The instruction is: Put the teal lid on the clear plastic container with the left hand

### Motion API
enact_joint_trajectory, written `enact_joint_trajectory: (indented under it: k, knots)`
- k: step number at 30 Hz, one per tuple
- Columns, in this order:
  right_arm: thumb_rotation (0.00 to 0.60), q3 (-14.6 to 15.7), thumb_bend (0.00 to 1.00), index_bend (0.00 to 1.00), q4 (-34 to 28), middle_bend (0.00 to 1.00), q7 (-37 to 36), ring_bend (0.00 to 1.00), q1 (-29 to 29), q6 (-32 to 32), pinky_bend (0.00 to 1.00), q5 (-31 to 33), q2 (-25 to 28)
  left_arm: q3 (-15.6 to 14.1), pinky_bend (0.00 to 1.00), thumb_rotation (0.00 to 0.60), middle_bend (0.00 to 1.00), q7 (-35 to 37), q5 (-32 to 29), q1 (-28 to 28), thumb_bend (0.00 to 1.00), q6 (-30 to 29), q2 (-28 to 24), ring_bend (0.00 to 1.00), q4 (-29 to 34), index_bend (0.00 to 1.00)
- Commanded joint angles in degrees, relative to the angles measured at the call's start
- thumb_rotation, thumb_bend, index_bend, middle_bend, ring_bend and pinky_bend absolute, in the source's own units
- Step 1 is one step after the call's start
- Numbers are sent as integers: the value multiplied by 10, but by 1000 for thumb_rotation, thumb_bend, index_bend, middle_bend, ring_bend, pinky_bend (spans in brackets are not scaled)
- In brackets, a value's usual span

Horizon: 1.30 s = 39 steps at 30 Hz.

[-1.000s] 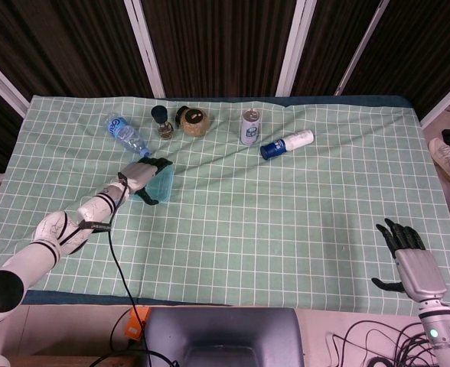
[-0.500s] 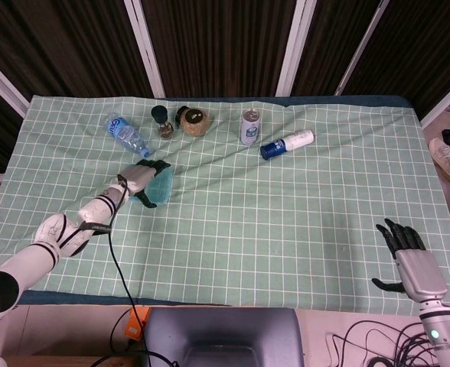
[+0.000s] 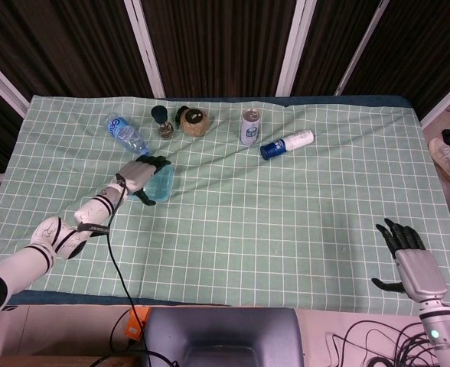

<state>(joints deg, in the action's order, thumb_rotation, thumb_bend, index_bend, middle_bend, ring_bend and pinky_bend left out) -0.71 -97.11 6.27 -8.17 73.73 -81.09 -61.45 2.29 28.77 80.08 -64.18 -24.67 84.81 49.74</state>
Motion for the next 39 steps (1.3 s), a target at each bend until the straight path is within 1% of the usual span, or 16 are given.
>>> enact_joint_trajectory:
  k: [1,3,4,6,7,9,12,17,22,35,39]
  knots:
    - [600,0,197,0,0,0,-1,0,-1,-2,0,1,0,4,0,600,0,-60,4,23,153,-57,-42,0,62,0]
    - [600,2,197,0,-1,0,0,0,-1,-2,0,-2,0,4,22,600,0,-87,4,35,163,-82,-62,0,99,0]
    - [600,1,197,0,0,0,0,0,-3,-5,0,-2,0,5,50,600,2,-104,2,45,171,-99,-72,0,121,0]
    - [600,2,197,0,0,0,1,0,-4,-7,0,-4,-2,6,96,600,43,-128,-4,58,181,-120,-82,11,146,0]
    - [600,3,197,0,-1,0,4,0,-5,-8,0,-5,-3,7,107,600,86,-142,-10,65,185,-128,-85,29,157,0]
    - [600,4,197,0,-2,0,6,0,-6,-10,0,-6,-4,9,114,600,165,-159,-21,73,186,-134,-86,78,169,0]
    - [600,5,197,0,-3,0,10,0,-7,-12,0,-6,-5,10,105,600,207,-187,-39,85,187,-140,-77,113,172,0]
    - [600,4,197,0,-3,0,11,0,-7,-12,0,-3,-6,12,77,600,200,-197,-58,94,189,-130,-57,107,152,0]
    - [600,3,197,0,-2,0,9,0,-7,-13,0,0,-5,17,57,600,165,-192,-57,94,189,-122,-40,78,128,0]
    - [600,4,196,0,-2,0,6,0,-6,-10,0,-1,-3,16,57,600,162,-192,-56,93,184,-96,-28,78,114,0]
    - [600,4,197,0,-2,0,6,0,-6,-10,0,-1,-3,12,56,600,162,-196,-60,94,185,-77,-22,79,105,0]
